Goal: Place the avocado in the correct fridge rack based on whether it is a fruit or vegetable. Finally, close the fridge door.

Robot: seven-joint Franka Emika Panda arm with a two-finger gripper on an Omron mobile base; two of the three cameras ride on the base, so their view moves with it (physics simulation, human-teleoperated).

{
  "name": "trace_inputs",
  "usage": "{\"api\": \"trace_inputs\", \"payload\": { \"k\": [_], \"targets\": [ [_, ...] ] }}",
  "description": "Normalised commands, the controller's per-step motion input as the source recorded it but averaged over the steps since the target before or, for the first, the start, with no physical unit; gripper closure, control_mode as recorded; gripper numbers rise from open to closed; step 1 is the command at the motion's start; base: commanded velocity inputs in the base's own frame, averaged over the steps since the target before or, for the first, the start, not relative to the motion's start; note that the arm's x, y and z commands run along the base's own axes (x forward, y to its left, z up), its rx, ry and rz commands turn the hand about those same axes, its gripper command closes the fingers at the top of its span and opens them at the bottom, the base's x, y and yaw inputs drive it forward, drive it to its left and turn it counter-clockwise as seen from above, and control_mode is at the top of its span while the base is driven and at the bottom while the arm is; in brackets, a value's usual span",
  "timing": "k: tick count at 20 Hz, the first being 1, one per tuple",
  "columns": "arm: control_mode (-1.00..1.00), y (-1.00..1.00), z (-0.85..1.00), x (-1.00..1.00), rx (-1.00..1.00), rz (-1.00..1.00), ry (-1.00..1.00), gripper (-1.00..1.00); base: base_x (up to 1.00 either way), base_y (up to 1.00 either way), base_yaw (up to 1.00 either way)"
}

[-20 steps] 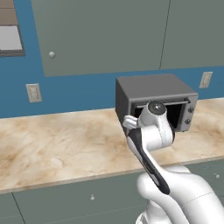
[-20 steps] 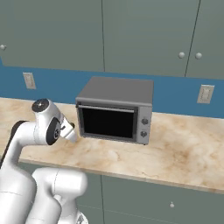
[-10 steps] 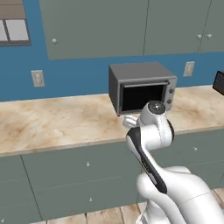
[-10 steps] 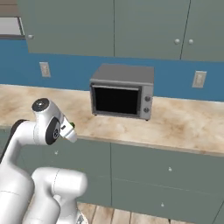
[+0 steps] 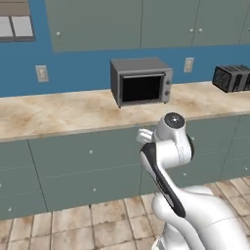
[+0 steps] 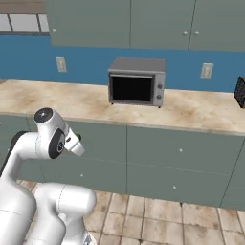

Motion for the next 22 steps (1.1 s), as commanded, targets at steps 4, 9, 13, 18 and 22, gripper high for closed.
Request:
{"api": "trace_inputs", "payload": {
  "k": [4,9,13,18,22],
  "targets": [
    [1.00,0.00,0.00,0.00,0.00,0.00,0.00,1.00,-0.56,0.03,-0.08],
    [1.00,0.00,0.00,0.00,0.00,0.00,0.00,1.00,-0.33,0.00,-0.27],
    [1.00,0.00,0.00,0.00,0.00,0.00,0.00,1.00,-0.16,0.02,-0.44],
    [1.00,0.00,0.00,0.00,0.00,0.00,0.00,1.00,-0.02,0.17,-0.44],
    [1.00,0.00,0.00,0.00,0.00,0.00,0.00,1.00,0.01,0.53,-0.10]
  ]
}}
